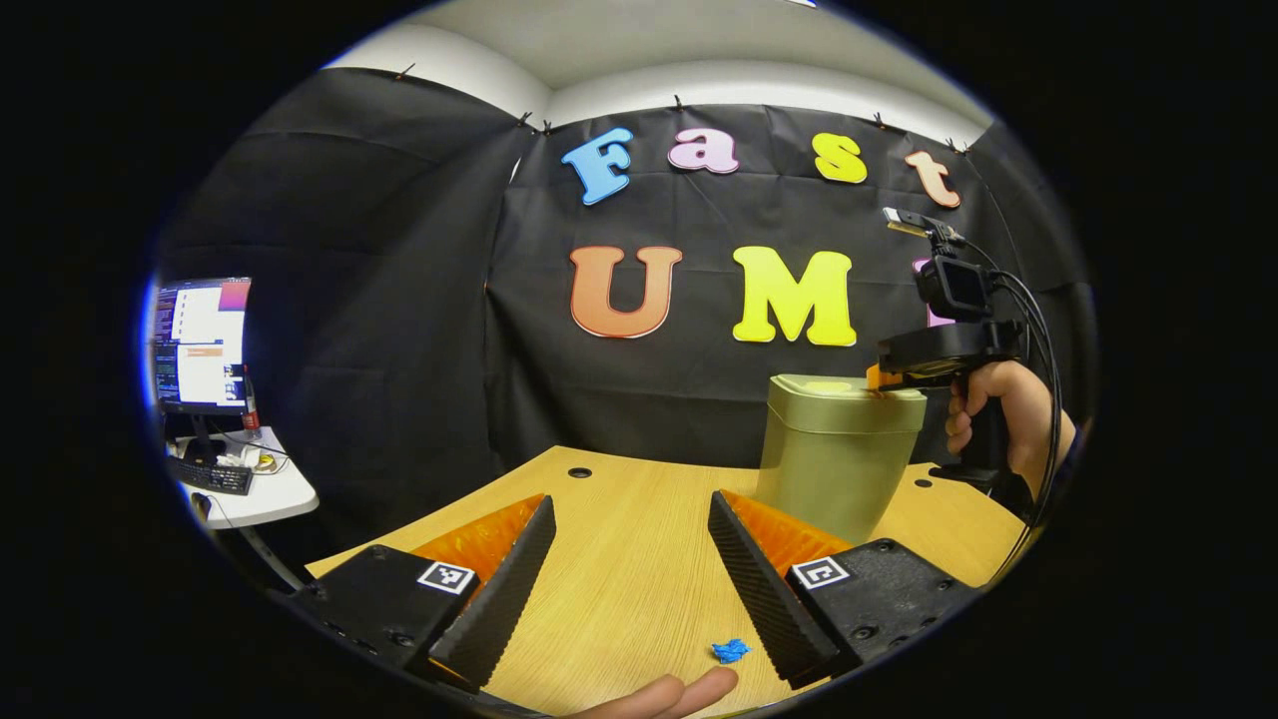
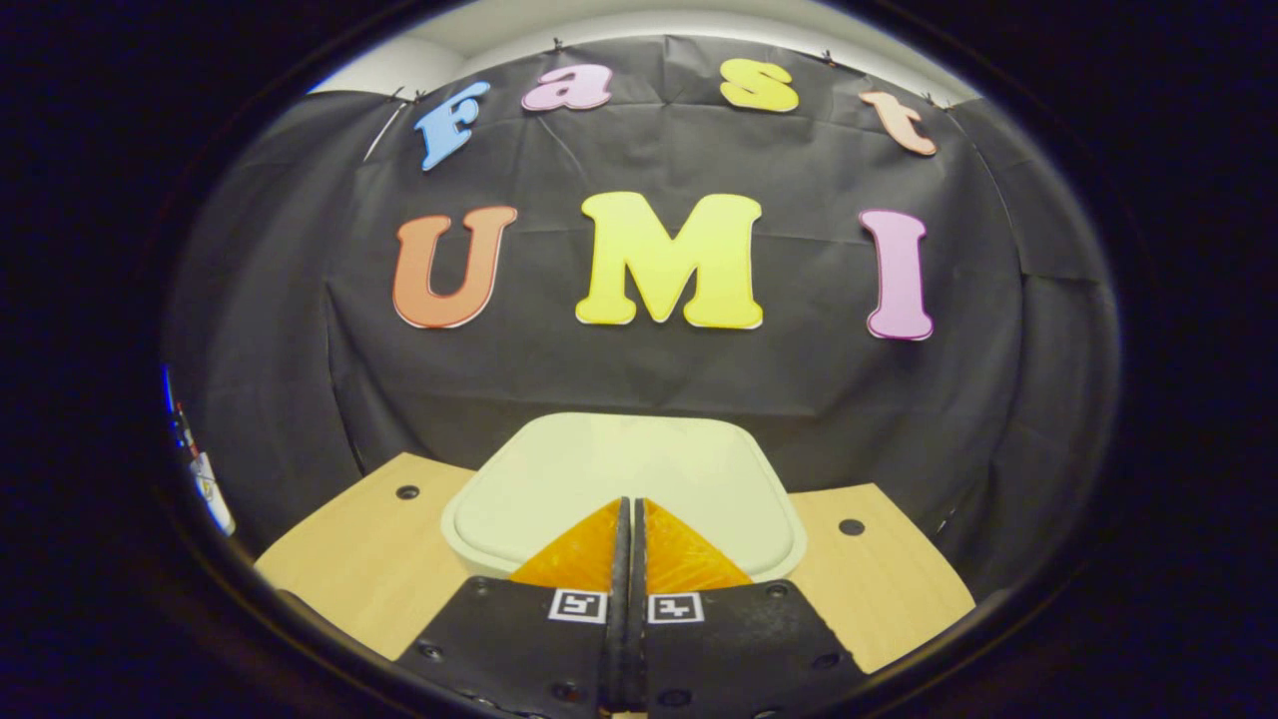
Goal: Press the lid of the desktop garbage bin to open it, pick up the crumpled paper on the desktop and throw it into the bin, then pick up the pop can on the desktop and drop it into the bin, and finally close the garbage bin lid.
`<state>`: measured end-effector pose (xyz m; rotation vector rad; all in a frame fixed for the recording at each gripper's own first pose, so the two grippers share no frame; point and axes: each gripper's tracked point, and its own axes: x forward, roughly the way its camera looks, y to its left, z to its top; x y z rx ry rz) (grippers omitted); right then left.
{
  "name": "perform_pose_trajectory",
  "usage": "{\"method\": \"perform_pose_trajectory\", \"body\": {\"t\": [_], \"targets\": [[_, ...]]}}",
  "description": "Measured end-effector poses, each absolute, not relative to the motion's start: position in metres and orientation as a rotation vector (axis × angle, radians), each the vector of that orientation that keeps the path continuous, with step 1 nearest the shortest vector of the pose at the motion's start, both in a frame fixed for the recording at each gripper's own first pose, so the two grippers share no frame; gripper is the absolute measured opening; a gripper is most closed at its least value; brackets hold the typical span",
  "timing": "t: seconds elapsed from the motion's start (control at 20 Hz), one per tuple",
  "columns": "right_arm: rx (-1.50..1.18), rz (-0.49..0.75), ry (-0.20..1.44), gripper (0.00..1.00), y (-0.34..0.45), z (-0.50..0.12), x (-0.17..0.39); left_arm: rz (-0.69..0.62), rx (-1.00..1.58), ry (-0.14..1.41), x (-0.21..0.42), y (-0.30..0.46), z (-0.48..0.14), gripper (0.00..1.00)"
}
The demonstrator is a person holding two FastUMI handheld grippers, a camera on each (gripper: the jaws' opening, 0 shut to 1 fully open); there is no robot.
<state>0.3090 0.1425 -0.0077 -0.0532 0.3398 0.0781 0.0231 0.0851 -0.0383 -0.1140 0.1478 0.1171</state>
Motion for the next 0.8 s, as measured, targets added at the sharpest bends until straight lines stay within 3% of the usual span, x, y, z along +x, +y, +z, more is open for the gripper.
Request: {"method": "perform_pose_trajectory", "body": {"t": [0.1,0.15,0.4,0.5,0.55,0.6,0.8], "targets": [[-0.063,0.070,0.353,0.01,0.142,-0.008,0.308,0.113,-0.116,0.152,0.023,0.084,-0.039,0.94],[-0.069,0.069,0.347,0.01,0.142,-0.007,0.307,0.109,-0.114,0.150,0.023,0.083,-0.038,0.99],[0.040,0.112,0.302,0.01,0.143,0.009,0.303,0.080,-0.082,0.132,0.021,0.072,-0.032,0.99],[0.053,0.116,0.240,0.00,0.139,0.030,0.297,0.081,-0.079,0.142,0.023,0.071,-0.038,0.99],[0.049,0.103,0.195,0.00,0.134,0.045,0.292,0.082,-0.077,0.149,0.023,0.072,-0.041,0.94],[0.046,0.100,0.159,0.01,0.131,0.057,0.285,0.084,-0.076,0.154,0.025,0.072,-0.041,0.99],[-0.010,0.111,0.083,0.01,0.125,0.087,0.242,0.100,-0.096,0.164,0.027,0.079,-0.044,0.99]]}}
